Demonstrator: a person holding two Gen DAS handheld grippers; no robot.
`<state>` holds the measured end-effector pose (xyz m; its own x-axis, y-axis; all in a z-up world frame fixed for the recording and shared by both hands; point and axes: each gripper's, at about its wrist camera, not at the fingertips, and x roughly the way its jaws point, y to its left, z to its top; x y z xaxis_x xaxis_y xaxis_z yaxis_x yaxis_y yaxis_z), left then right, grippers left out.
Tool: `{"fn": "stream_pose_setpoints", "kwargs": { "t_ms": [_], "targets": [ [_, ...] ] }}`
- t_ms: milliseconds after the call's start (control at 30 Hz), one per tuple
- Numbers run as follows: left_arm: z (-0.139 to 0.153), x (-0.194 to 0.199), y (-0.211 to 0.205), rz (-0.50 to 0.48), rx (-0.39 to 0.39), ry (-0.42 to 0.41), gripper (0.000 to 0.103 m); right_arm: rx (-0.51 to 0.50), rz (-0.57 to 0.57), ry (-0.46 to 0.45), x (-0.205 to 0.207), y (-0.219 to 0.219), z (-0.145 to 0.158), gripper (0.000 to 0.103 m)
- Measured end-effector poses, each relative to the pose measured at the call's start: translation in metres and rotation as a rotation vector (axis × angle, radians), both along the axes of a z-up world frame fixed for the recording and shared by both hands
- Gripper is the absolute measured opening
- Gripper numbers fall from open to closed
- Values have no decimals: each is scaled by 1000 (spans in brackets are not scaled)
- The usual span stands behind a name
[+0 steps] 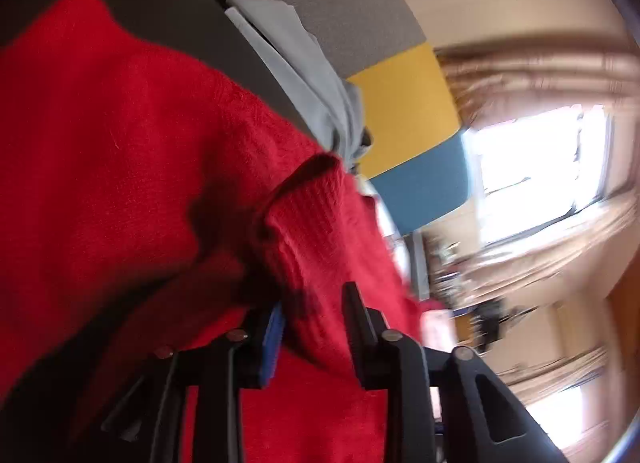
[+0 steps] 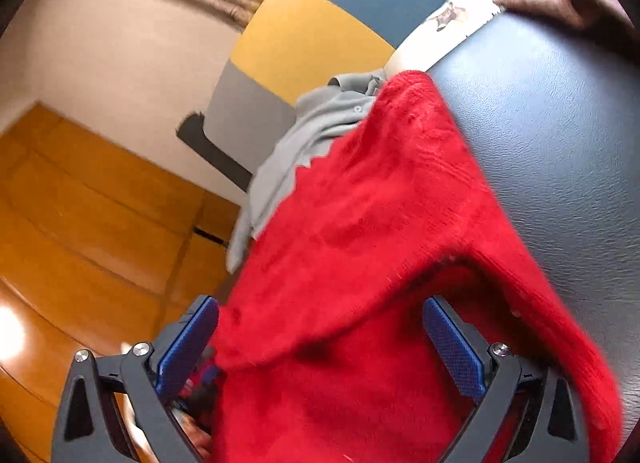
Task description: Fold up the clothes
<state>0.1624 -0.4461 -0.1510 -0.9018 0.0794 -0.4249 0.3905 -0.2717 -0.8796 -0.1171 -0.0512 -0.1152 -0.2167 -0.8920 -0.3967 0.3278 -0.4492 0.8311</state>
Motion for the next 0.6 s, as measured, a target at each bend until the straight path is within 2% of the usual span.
{"fn": "stream_pose_setpoints", "kwargs": {
  "t_ms": [67, 133, 167, 200, 233, 267, 300, 333, 367, 400, 467, 567, 600],
  "targets": [
    [-12, -3, -9, 17, 103, 38, 32, -36, -53, -33, -6, 4, -2, 99],
    [-22, -11, -12, 28, 158, 31, 32, -64, -100, -71, -10, 7, -6, 92],
    [-23, -15, -11, 28, 149, 24, 29, -76, -121, -93, -12, 8, -9, 89],
    [-21, -20, -8, 25, 129, 25, 20, -88, -142, -115, -14, 9, -12, 85],
    [-19, -24, -6, 21, 108, 25, 16, -100, -163, -137, -16, 9, -14, 75],
    [-16, -29, -4, 15, 94, 23, 9, -112, -184, -159, -19, 10, -17, 56],
    [-12, -34, -3, 8, 91, 27, 6, -112, -203, -180, -21, 10, -20, 44],
    [-9, -39, -2, 0, 86, 32, 7, -88, -216, -197, -23, 7, -25, 24],
    [-2, -43, -2, -3, 73, 39, 7, -64, -230, -214, -26, 4, -30, 13],
    [8, -46, -2, -6, 42, 45, 7, -42, -242, -223, -28, 3, -33, 10],
    [32, -52, -1, -24, -23, 85, 7, -15, -250, -178, -31, 6, -26, 7],
    [63, -55, 7, -61, -134, 133, 7, 44, -268, 10, -26, 20, 12, 7],
    [58, -51, 13, -74, -141, 113, 7, 65, -273, 71, -24, 25, 24, 7]
  ]
}}
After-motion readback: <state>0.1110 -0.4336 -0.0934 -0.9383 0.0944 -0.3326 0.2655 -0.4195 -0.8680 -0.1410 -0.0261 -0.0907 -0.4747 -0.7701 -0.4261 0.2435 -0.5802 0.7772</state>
